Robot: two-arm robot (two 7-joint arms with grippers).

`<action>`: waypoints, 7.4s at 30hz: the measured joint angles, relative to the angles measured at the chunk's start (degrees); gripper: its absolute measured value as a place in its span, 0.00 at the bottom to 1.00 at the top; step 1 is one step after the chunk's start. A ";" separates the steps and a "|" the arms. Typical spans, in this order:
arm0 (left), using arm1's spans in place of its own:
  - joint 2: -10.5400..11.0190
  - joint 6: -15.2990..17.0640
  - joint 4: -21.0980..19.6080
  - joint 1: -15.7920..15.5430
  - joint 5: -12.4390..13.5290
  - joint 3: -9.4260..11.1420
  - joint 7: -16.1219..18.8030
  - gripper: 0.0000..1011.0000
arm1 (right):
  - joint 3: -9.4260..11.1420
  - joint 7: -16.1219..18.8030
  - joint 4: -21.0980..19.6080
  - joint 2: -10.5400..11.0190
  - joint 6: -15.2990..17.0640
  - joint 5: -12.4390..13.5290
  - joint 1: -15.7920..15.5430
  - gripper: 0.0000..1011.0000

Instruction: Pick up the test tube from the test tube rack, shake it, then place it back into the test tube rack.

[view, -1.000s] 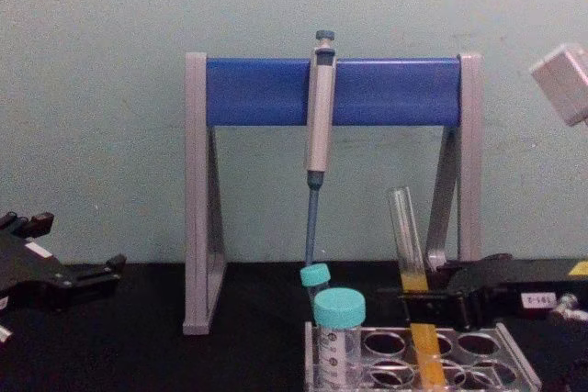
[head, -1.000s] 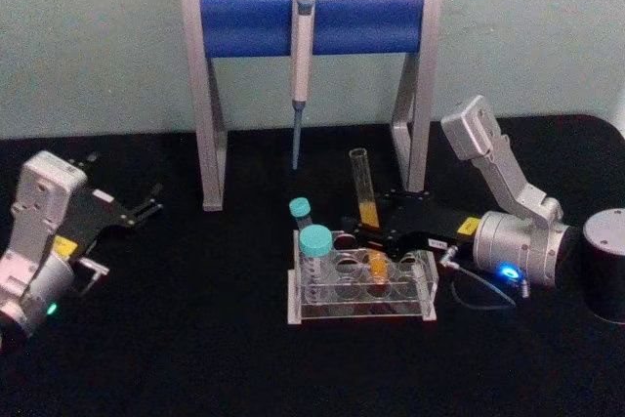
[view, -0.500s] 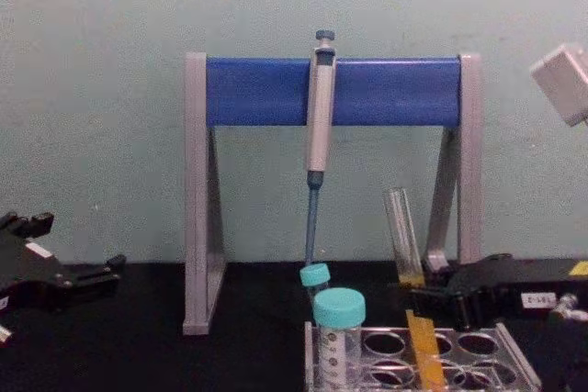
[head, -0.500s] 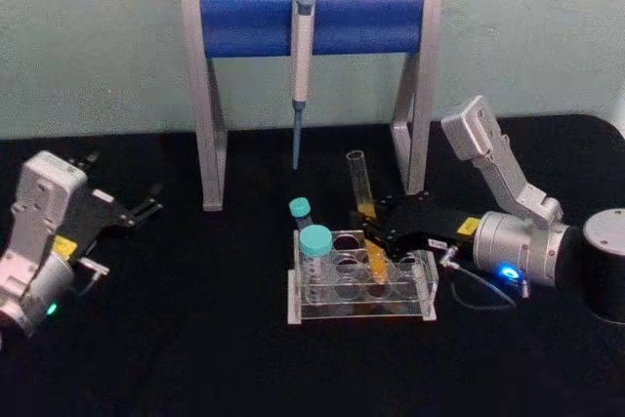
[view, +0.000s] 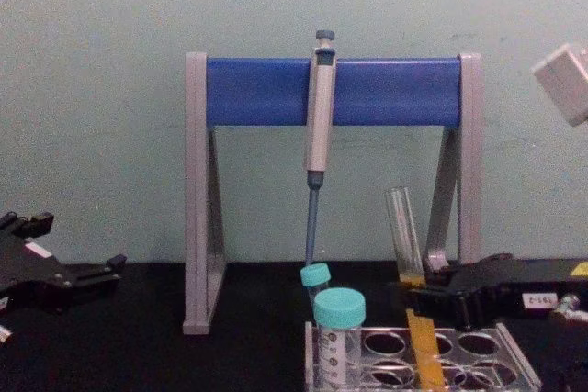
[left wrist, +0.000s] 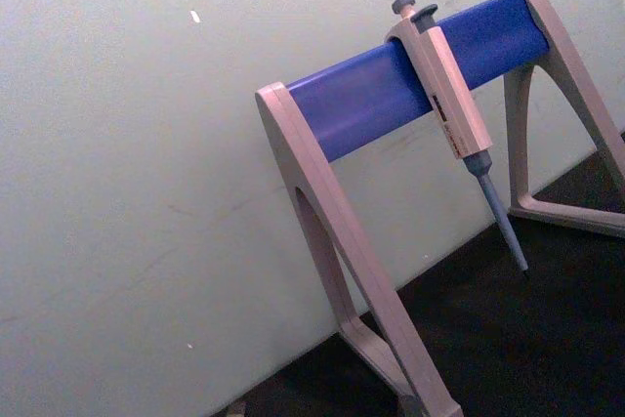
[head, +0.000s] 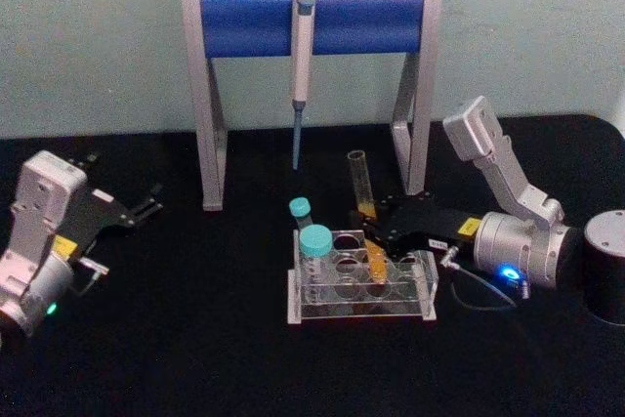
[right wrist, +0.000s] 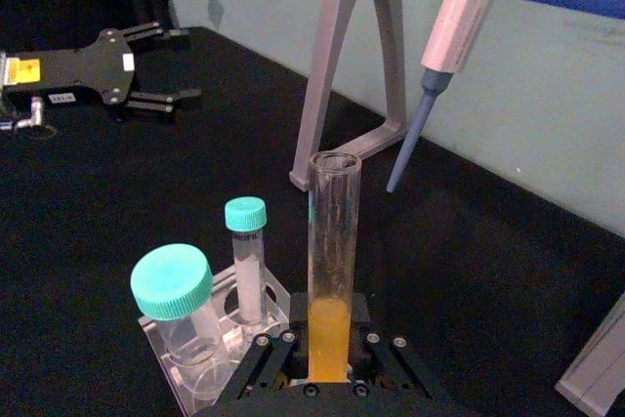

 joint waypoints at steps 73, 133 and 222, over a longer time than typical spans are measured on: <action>0.00 0.00 0.00 0.00 0.00 0.00 0.00 0.99 | 8.90 -3.87 -5.19 -2.78 -14.80 2.55 -4.50 0.22; 0.00 0.00 0.00 0.00 0.00 0.00 0.00 0.99 | 10.28 -6.31 -7.42 -2.01 -13.49 -0.52 -8.65 0.22; 0.00 0.00 0.00 0.00 0.00 0.00 0.00 0.99 | 11.81 -4.28 -15.65 1.35 -9.78 1.86 -15.55 0.22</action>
